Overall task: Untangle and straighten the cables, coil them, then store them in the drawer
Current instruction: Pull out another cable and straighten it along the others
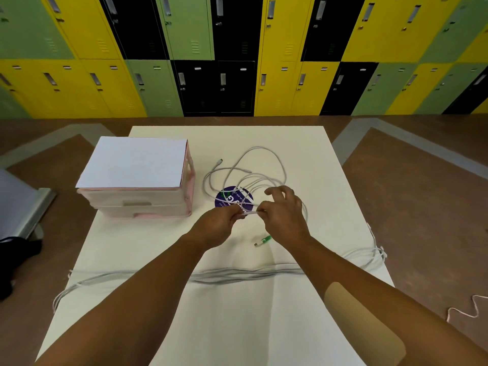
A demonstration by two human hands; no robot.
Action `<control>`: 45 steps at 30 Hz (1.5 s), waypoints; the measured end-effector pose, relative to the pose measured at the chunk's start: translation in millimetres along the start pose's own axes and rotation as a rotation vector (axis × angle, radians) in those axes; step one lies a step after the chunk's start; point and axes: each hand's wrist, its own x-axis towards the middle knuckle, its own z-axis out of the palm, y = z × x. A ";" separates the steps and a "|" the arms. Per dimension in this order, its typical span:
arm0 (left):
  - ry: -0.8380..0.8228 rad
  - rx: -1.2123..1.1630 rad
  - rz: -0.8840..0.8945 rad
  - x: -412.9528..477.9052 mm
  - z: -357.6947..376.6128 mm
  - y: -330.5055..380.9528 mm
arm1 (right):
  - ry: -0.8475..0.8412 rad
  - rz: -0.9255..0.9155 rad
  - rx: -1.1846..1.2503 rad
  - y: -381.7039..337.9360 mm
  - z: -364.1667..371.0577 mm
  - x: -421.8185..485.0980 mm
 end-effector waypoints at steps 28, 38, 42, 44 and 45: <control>-0.143 0.037 -0.052 -63.5 -27.0 -46.6 | -0.532 -0.040 0.157 -89.7 11.8 -12.6; -0.145 -0.099 -0.157 -119.9 -69.2 -139.2 | -0.702 -0.126 0.222 -198.8 40.8 -2.0; -0.128 -0.127 -0.174 -147.9 -85.3 -171.2 | -0.683 -0.171 0.212 -239.1 55.0 -0.2; -0.081 -0.065 -0.179 -160.7 -92.0 -183.7 | -0.660 -0.187 0.209 -256.5 60.5 -0.7; -0.055 -0.043 -0.182 -166.5 -95.2 -189.3 | -0.651 -0.192 0.208 -265.1 63.4 -0.6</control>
